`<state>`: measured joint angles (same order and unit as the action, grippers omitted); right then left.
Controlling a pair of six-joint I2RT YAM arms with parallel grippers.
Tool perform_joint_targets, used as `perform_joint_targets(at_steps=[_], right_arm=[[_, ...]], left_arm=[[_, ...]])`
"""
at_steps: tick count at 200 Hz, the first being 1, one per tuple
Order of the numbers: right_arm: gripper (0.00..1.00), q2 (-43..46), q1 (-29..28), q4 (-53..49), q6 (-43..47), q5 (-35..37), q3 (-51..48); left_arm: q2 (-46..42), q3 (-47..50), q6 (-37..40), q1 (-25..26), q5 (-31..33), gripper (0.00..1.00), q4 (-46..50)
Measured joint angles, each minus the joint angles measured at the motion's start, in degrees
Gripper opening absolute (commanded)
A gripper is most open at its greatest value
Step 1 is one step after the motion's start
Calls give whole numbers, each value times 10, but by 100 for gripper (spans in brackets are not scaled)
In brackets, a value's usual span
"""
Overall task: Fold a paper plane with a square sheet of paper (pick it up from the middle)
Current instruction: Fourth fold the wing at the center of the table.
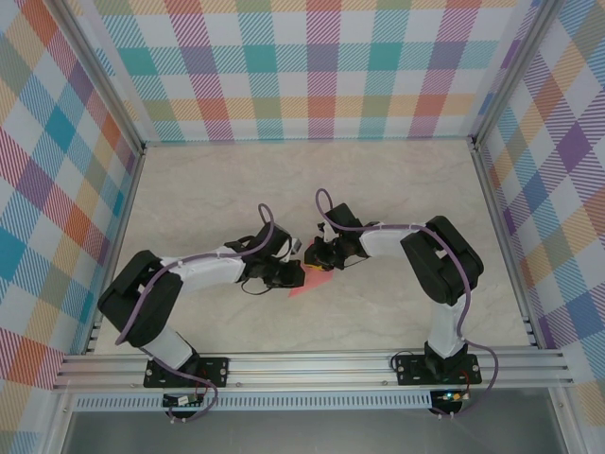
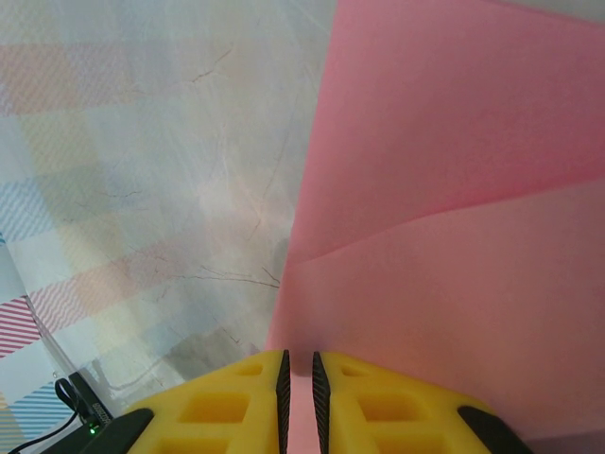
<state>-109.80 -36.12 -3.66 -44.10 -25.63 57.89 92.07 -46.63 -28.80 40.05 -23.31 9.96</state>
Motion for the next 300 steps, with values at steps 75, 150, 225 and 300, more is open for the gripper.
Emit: perform_joint_targets(at_steps=[75,150,225,300], right_arm=[[18,-1,0,0,0,-4,0],[18,-2,0,-1,2,-4,0],[18,-3,0,-5,2,-4,4],[18,-5,0,-6,2,-4,7]], left_arm=[[53,-3,-3,0,-13,10,-27],[17,42,7,0,5,11,-47],[0,40,40,0,47,10,7],[-8,50,43,0,56,9,0]])
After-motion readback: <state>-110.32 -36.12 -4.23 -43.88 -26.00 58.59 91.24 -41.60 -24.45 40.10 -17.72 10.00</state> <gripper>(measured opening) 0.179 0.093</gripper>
